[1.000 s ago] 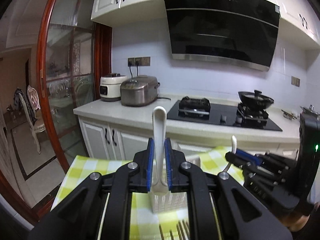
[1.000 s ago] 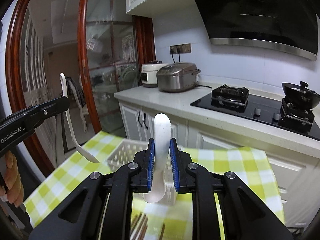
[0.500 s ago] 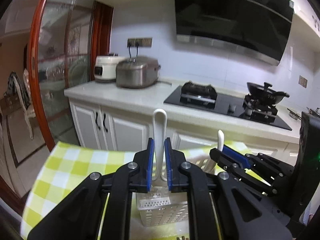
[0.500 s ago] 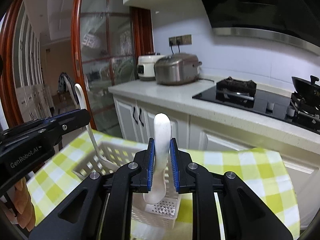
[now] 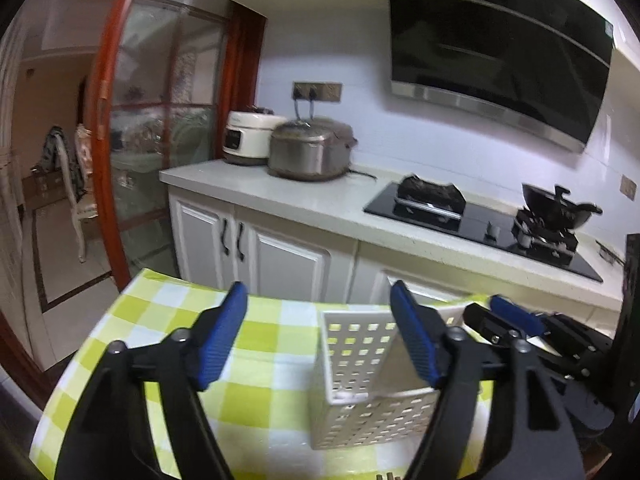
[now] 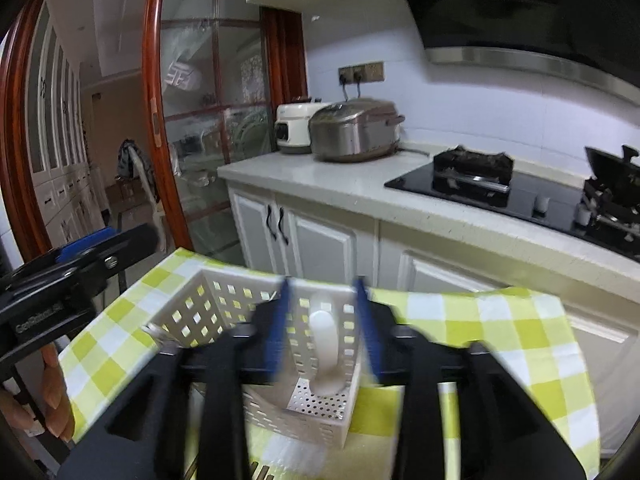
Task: Organize utensils
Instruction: 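Carry both spoons into the white basket and open both tools to release them, then grasp a brown chopstick with the right tool while the left tool grasps another chopstick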
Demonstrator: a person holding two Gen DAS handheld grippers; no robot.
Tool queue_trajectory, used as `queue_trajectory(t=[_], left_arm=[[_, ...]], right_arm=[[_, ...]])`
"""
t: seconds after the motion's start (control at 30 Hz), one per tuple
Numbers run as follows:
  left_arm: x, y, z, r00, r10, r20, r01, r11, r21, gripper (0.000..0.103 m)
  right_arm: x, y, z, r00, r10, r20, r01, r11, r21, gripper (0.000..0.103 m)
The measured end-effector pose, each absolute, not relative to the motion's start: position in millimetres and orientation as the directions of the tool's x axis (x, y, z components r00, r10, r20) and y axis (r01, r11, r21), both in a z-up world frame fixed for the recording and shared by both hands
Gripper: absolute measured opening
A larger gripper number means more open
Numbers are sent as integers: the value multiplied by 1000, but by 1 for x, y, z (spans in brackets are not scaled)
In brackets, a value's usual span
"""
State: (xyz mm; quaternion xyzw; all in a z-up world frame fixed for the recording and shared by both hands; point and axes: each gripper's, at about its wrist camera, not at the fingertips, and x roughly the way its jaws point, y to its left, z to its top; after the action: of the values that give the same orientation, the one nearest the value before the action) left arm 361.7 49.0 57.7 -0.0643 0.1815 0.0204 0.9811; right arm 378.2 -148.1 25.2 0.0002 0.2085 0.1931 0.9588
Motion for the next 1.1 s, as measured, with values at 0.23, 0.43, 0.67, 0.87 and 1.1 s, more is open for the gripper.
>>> queue_trajectory(t=[0.23, 0.43, 0.67, 0.87, 1.1], left_arm=[[291, 63, 63, 952, 85, -295, -133, 980, -146, 88], [249, 73, 37, 934, 78, -349, -156, 968, -199, 90], [223, 56, 3, 888, 84, -453, -140, 986, -91, 95], [219, 54, -33, 842, 78, -534, -159, 981, -108, 95], [231, 49, -61, 797, 38, -603, -133, 985, -114, 94]], right_arm=[[324, -167, 42, 849, 388, -360, -377, 921, 104, 47], [275, -175, 21, 843, 366, -394, -360, 928, 90, 47], [249, -187, -20, 792, 348, -502, -319, 936, 146, 47], [246, -195, -59, 736, 328, -593, -273, 944, 184, 45], [251, -186, -89, 676, 293, -676, -274, 952, 138, 33]])
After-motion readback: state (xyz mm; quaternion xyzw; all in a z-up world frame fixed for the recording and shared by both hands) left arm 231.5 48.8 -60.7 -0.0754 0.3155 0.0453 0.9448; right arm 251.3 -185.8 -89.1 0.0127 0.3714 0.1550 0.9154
